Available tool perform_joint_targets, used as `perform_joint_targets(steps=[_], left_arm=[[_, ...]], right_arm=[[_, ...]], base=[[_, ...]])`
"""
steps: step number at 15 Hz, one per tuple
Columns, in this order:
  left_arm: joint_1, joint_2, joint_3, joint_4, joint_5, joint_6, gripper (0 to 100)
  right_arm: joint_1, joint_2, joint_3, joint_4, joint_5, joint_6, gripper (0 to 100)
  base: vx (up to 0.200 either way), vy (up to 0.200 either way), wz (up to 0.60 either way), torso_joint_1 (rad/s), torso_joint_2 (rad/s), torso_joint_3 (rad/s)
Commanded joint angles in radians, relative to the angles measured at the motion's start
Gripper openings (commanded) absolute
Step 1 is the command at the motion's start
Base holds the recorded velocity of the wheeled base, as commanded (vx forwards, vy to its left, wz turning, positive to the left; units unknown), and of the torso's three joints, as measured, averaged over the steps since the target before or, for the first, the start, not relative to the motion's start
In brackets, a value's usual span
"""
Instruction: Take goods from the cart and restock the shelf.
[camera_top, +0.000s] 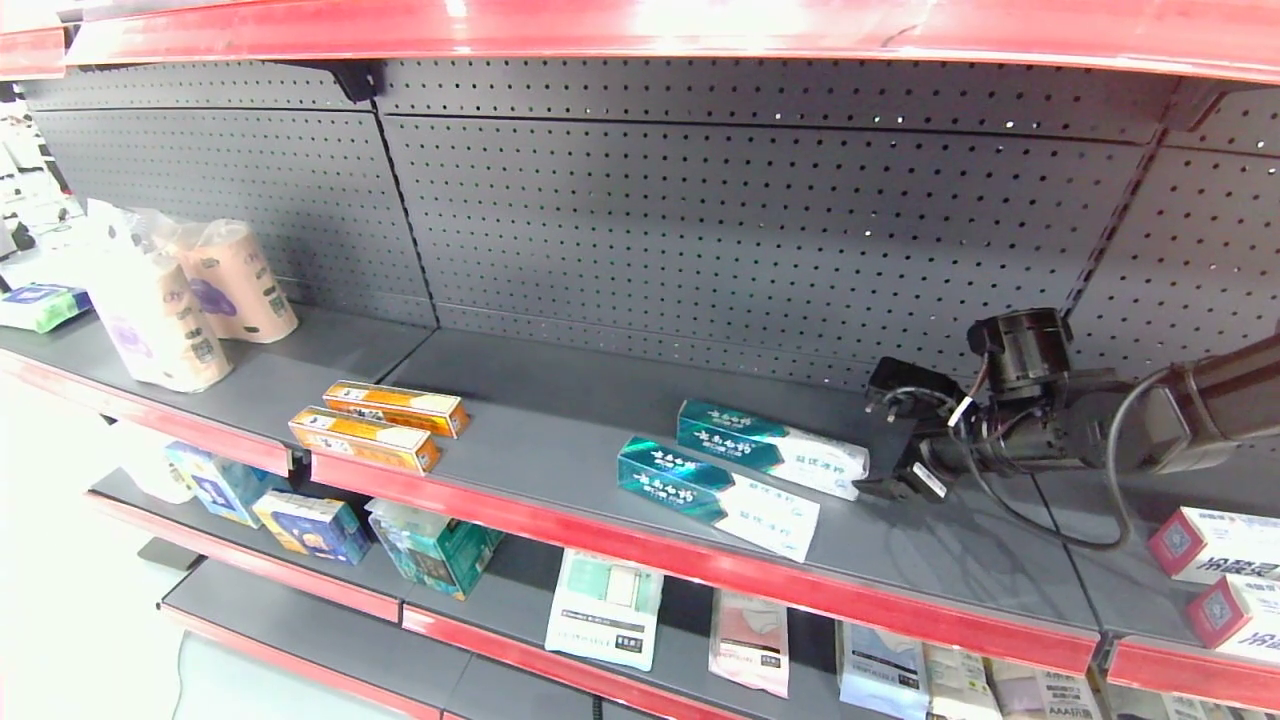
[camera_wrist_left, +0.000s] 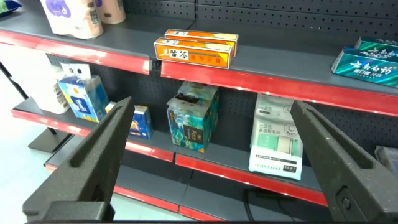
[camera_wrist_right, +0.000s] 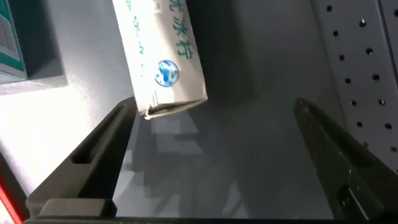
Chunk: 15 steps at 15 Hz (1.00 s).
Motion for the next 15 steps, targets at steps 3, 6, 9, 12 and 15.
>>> perform_joint_targets(steps=[3, 6, 9, 12, 15], left_arm=[[0.000, 0.000, 0.000, 0.000, 0.001, 0.001, 100], [0.000, 0.000, 0.000, 0.000, 0.001, 0.000, 100], [0.000, 0.000, 0.000, 0.000, 0.000, 0.000, 100], [0.000, 0.000, 0.000, 0.000, 0.000, 0.001, 100], [0.000, 0.000, 0.000, 0.000, 0.000, 0.001, 100]], right_arm=[[-0.001, 0.002, -0.004, 0.000, -0.007, 0.009, 100], [-0.001, 0.010, -0.012, 0.000, -0.021, 0.013, 100], [-0.001, 0.019, -0.021, 0.000, -0.029, 0.019, 100], [-0.003, 0.021, -0.021, 0.000, -0.050, 0.022, 100], [-0.019, 0.012, -0.010, 0.000, -0.078, 0.025, 100]], base=[[0.000, 0.000, 0.00, 0.000, 0.00, 0.000], [0.000, 0.000, 0.00, 0.000, 0.00, 0.000], [0.000, 0.000, 0.00, 0.000, 0.00, 0.000], [0.000, 0.000, 0.00, 0.000, 0.00, 0.000], [0.000, 0.000, 0.00, 0.000, 0.00, 0.000]])
